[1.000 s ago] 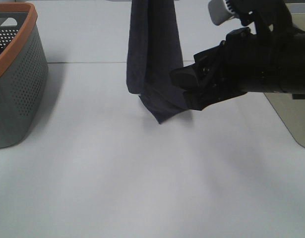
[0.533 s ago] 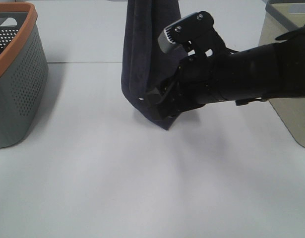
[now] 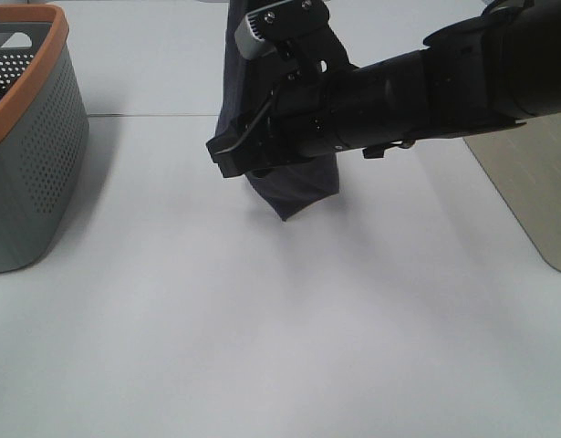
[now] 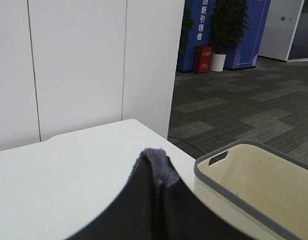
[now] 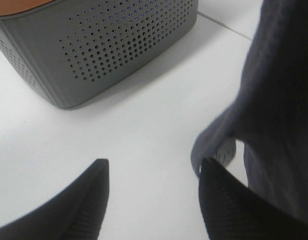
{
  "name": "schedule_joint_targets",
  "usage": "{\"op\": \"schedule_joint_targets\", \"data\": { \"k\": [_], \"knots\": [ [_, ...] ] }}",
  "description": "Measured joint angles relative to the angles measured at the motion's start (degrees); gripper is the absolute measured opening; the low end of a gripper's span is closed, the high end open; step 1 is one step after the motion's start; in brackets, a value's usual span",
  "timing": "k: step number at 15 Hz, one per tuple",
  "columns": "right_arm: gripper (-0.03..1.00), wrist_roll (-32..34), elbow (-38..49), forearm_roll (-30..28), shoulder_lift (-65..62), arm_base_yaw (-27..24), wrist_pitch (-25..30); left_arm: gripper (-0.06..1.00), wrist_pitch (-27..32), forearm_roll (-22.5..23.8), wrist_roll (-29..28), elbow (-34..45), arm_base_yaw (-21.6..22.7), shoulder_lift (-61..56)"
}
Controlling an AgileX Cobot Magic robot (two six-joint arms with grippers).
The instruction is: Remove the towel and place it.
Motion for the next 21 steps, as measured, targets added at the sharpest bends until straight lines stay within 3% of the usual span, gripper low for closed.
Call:
{"op": "schedule_joint_targets", "data": {
  "k": [4, 10, 16, 21],
  "knots": [
    [0.55, 5.16, -1.15, 0.0, 3.15, 0.0, -0.52, 0.0, 0.0, 0.0, 0.06, 0.0, 0.0, 0.0],
    [0.55, 19.08, -1.95, 0.0, 3.84, 0.0, -8.14, 0.0, 0.0, -0.34, 0.06, 0.0, 0.0, 0.0],
    [0.55, 20.0, -5.16, 0.0, 6.36, 0.0, -5.61, 0.0, 0.23, -0.4, 0.06, 0.0, 0.0, 0.0],
    [0.55, 20.05, -7.45, 0.0, 7.96, 0.0, -7.73, 0.0, 0.4, -0.46, 0.06, 0.0, 0.0, 0.0]
  ]
}}
